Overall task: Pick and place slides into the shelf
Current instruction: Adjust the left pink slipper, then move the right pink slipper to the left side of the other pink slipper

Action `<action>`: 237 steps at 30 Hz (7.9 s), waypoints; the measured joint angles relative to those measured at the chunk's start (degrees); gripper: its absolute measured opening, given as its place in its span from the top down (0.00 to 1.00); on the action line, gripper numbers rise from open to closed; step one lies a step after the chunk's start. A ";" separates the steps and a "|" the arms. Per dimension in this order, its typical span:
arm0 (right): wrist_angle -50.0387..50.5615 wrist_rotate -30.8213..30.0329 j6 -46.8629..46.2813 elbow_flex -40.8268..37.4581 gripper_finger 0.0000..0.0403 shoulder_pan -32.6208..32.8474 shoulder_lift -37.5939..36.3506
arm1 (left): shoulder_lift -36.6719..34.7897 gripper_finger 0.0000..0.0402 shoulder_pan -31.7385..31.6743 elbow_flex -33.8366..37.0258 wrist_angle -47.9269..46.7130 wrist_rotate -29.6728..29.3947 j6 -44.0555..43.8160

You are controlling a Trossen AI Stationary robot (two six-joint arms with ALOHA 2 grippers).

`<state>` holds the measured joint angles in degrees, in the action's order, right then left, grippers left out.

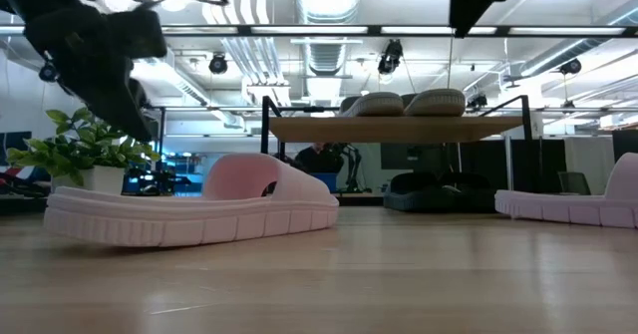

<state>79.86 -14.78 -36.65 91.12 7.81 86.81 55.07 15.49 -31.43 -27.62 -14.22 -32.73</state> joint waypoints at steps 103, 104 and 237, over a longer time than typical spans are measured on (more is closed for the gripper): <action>-4.34 7.69 -34.10 -25.16 0.92 17.40 1.83 | 45.05 0.98 -5.78 -17.97 32.05 9.71 18.25; -4.30 8.68 -31.67 -25.42 0.92 17.42 1.87 | 44.67 0.98 -5.70 -17.95 30.75 9.87 18.19; -11.83 50.13 27.51 -38.52 0.91 9.33 8.88 | 42.70 0.98 -3.81 -16.90 19.87 10.95 7.63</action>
<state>68.03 35.35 -9.14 52.60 17.14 95.69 97.78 11.68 -48.34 -7.75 -3.27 -25.10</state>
